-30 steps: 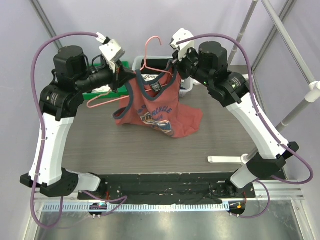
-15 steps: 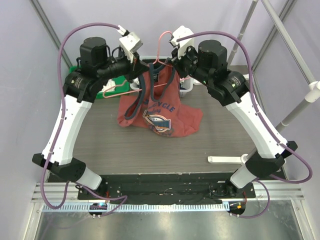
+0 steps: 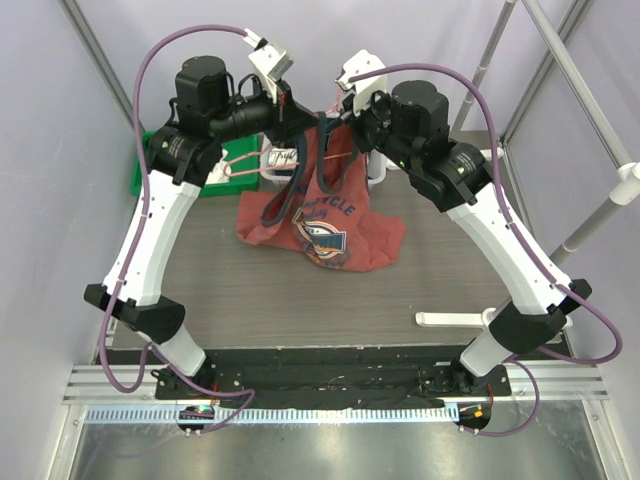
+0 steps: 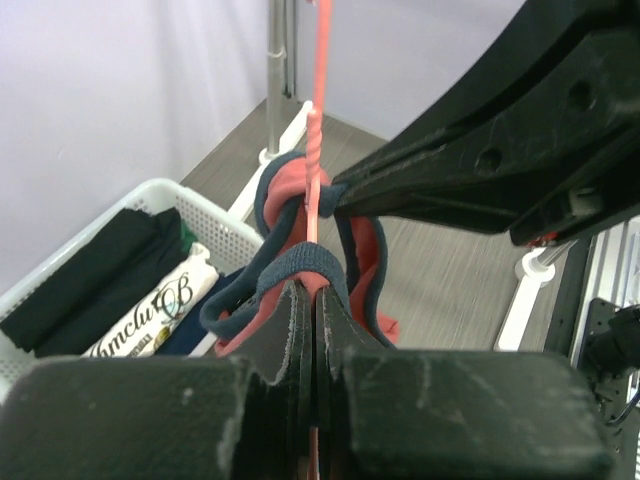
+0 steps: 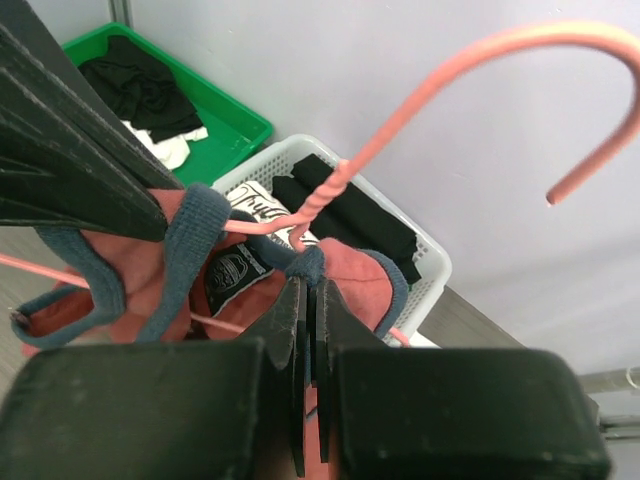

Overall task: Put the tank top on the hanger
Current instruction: Hang the tank top on the hanger.

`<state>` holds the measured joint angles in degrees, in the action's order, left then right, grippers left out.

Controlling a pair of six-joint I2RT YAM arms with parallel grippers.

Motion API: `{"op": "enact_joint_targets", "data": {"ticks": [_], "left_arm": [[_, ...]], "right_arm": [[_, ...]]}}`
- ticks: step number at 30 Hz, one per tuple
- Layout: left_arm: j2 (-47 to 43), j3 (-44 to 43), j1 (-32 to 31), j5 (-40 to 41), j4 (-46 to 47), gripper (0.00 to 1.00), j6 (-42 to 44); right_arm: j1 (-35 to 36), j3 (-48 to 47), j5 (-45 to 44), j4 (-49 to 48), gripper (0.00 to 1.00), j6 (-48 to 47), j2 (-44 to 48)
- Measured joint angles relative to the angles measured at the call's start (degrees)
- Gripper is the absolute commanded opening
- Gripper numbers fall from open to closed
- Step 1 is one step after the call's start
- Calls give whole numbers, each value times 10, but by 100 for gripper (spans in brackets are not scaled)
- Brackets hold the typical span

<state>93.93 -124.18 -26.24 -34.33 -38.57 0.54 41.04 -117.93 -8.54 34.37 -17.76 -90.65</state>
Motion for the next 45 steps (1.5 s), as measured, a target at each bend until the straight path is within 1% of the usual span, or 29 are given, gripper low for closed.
{"op": "enact_joint_targets", "data": {"ticks": [8,12,16,21,23,31,38,41,45], "left_arm": [[21,-17,-2,-36,46,0,-33],[21,-17,-3,-49,57,0,-35],[19,-6,-4,-44,54,0,-23],[-13,64,-4,-19,17,0,29],[-30,104,-4,-6,0,0,46],[-91,233,-4,17,-22,0,103],[-133,349,-1,17,-7,0,134],[-134,402,0,18,21,0,135],[-125,455,0,18,66,0,134]], "right_arm": [[3,15,-13,0,1,-15,2],[5,15,-7,0,1,-16,2],[6,29,-1,-3,1,-16,5],[6,120,7,-17,1,-16,30],[6,150,7,-18,1,-16,31],[6,229,5,-37,1,-16,41],[6,333,0,-81,1,-22,58],[6,381,-2,-96,1,-28,57],[6,413,-10,-109,1,-35,50]]}}
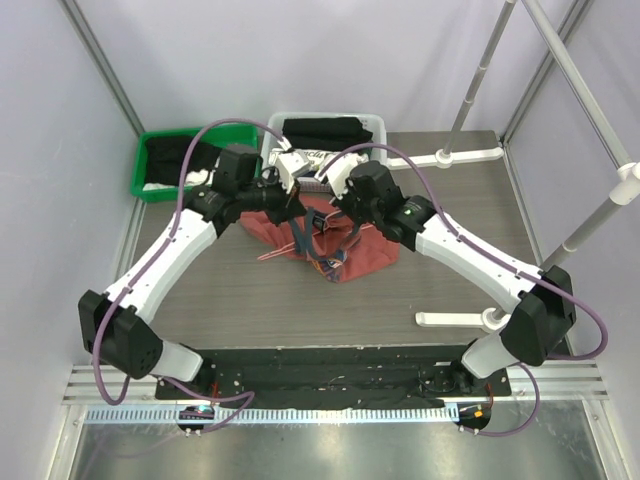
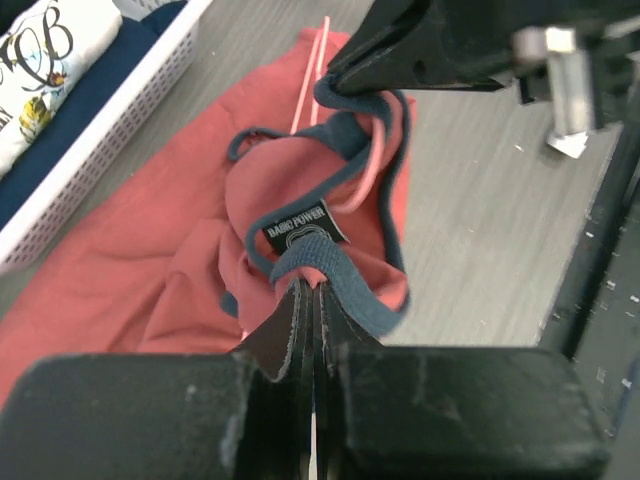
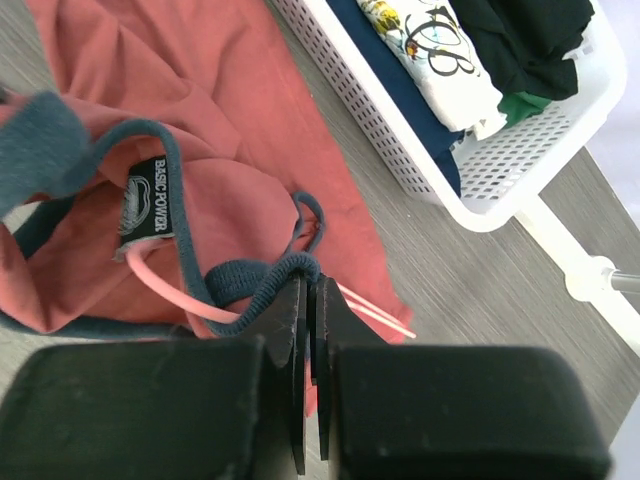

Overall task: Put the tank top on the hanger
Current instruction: Hang the tank top on the hanger.

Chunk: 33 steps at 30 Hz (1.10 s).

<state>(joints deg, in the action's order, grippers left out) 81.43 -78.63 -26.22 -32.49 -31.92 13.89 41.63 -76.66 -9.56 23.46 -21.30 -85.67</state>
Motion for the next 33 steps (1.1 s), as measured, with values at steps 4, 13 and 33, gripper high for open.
{"op": "enact_joint_targets", "data": {"ticks": [4,13,33], "left_arm": [[17,35,0,2,57,0,-1],[34,102,0,-7,158,0,-11],[64,142,-7,-36,247,69,-46]], "right_arm": [[0,21,-14,-24,1,-9,-1],[0,50,-30,-41,1,-11,-7],[-2,64,-18,-50,46,-6,-41]]}}
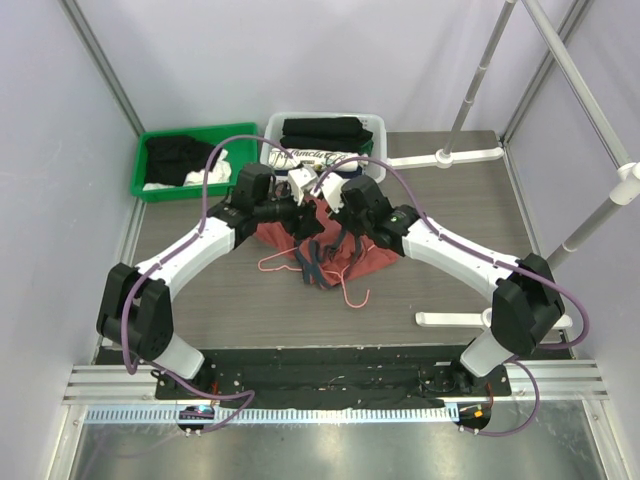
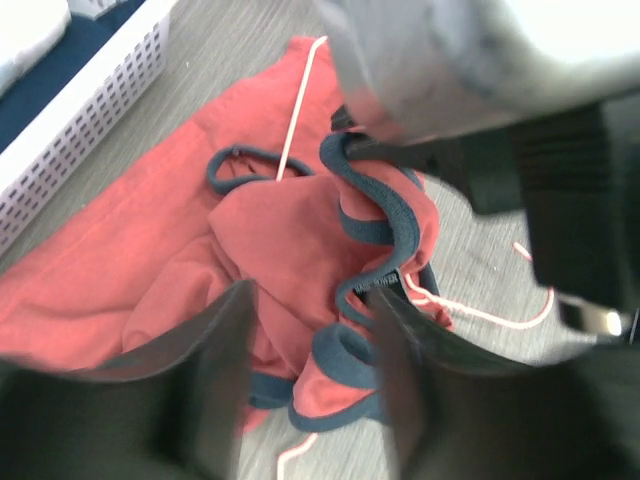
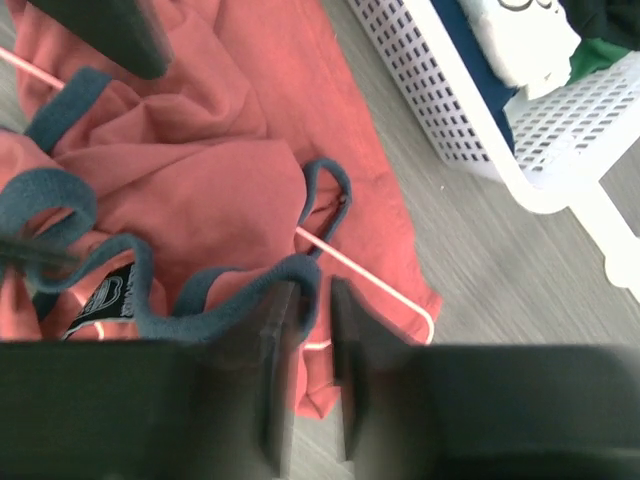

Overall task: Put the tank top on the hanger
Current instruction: Hang the tank top on the hanger, then pick up the hanger at the center of the board.

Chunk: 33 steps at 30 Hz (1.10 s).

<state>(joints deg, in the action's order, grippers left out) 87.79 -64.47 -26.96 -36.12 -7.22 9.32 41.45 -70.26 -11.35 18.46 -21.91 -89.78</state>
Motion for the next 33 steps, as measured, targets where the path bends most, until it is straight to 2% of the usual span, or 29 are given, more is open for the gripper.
{"op": "enact_joint_targets", "data": {"ticks": [3,7,11,17,22,26,33], "left_arm": [[0,6,0,-6,2,82,2],[-3,15,0,-16,-16,88,14],[-14,15,-3,-27,-40,100,25],[-33,15,-4,-26,-56,100,36],[-33,15,-3,-19,-56,99,34],[-35,15,10,-14,-59,100,31],[-49,16,44,-3,-71,100,31]], "right_arm": [[0,5,0,0,67,-3,0],[-1,26,-10,0,77,-5,3],[-9,43,-20,10,84,-5,28],[-16,38,-14,47,87,-24,131],[-10,20,70,135,85,-86,181],[40,39,129,220,82,-134,183],[122,117,178,283,76,-158,113]]}}
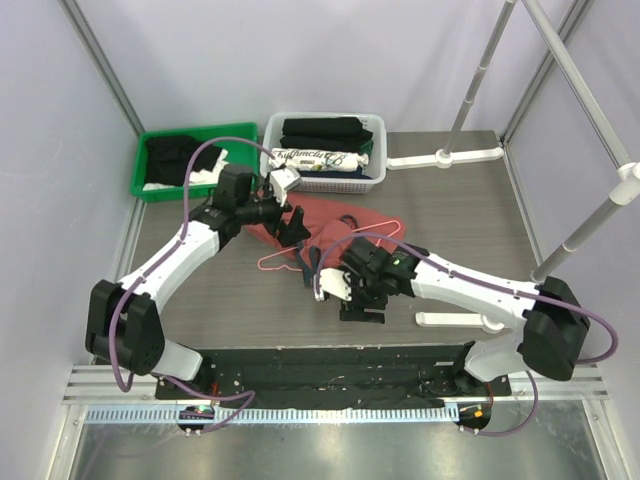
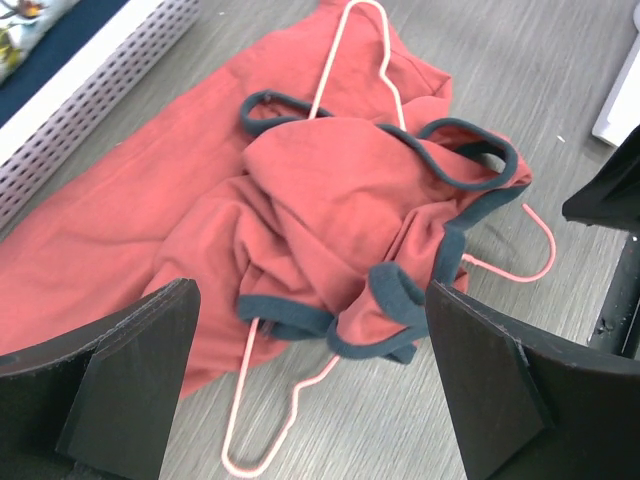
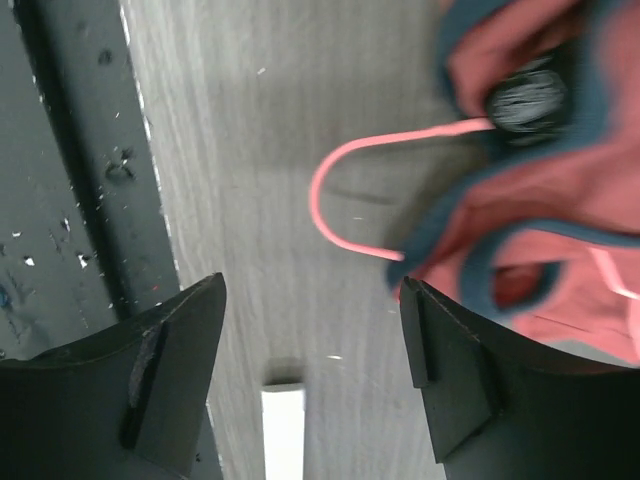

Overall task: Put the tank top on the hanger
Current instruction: Pick up the hanger at the center of the board.

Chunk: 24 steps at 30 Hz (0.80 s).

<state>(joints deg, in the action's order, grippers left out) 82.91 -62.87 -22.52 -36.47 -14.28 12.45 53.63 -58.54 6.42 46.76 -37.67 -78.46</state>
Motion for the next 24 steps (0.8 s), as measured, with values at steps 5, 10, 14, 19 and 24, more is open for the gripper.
{"op": "enact_joint_targets", "data": {"ticks": [5,10,14,19,24], "left_arm": [[-26,12,22,3,-6,100,0],[-40,16,42,2,-15,100,1],[-43,22,50,2,-19,100,2],[-49,32,59,-1,-23,99,5],[-52,37,71,-7,-24,100,13]], "right_arm": [[2,38,1,-21,73,0,-27],[2,53,-10,-70,69,0,-56],[2,53,-10,-98,58,0,-74],[2,53,-4,-113,45,-2,-97],[3,47,6,-100,27,-6,-107]]}}
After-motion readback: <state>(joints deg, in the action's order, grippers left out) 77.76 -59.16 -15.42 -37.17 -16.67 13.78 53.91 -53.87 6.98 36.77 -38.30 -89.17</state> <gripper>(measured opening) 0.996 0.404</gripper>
